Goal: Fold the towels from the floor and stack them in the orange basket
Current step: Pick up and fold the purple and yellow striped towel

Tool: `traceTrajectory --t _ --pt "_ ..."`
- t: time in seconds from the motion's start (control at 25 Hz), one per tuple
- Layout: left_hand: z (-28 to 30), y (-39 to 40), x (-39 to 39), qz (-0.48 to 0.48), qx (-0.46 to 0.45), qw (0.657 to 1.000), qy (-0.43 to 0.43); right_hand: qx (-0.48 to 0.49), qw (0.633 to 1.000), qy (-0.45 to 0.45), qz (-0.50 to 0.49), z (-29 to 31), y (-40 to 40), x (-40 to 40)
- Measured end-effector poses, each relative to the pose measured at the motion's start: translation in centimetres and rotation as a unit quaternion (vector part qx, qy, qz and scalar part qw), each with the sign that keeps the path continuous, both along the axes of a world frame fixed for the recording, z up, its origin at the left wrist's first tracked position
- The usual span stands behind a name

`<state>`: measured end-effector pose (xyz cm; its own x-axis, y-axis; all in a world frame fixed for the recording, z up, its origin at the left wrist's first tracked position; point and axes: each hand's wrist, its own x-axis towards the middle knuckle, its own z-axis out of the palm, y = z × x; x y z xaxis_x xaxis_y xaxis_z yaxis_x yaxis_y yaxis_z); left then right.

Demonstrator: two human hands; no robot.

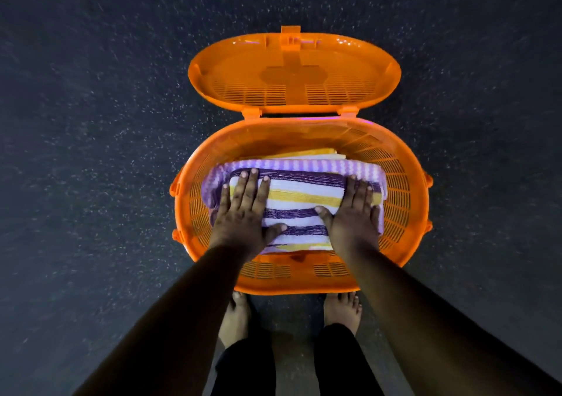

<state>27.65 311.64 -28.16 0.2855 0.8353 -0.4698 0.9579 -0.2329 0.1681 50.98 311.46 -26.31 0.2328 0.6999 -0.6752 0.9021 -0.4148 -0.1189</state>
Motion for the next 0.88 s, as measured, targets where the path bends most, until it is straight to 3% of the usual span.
traceTrajectory --t 0.12,0.2,0.28,0.4,0.64,0.76,0.88 --pt "2.6 -0.5 0.2 0.026 0.04 0.999 -0.018 0.13 0.988 -0.055 0.069 3.4 -0.8 -1.1" --pt "4.1 -1.4 0.5 0.025 0.076 0.996 -0.027 0.186 0.97 -0.041 0.152 5.1 -1.3 -2.3" --pt "4.5 -2.1 0.8 0.023 0.072 0.997 -0.023 0.15 0.963 -0.007 0.226 4.8 -1.3 -2.9" --pt "1.9 -2.1 1.1 0.018 0.048 0.998 -0.032 0.076 0.966 0.013 0.247 0.7 -0.2 -1.3" --pt "-5.3 -1.5 0.9 -0.011 0.044 0.999 -0.01 0.099 0.956 -0.017 0.275 -6.8 0.2 0.2" --pt "-1.5 -1.1 0.6 0.008 -0.016 0.999 -0.033 0.06 0.958 -0.009 0.279 -3.1 0.6 -0.2" --pt "6.0 -1.0 0.3 0.049 -0.131 0.989 -0.045 -0.024 0.965 0.016 0.262 4.2 0.3 -0.6"
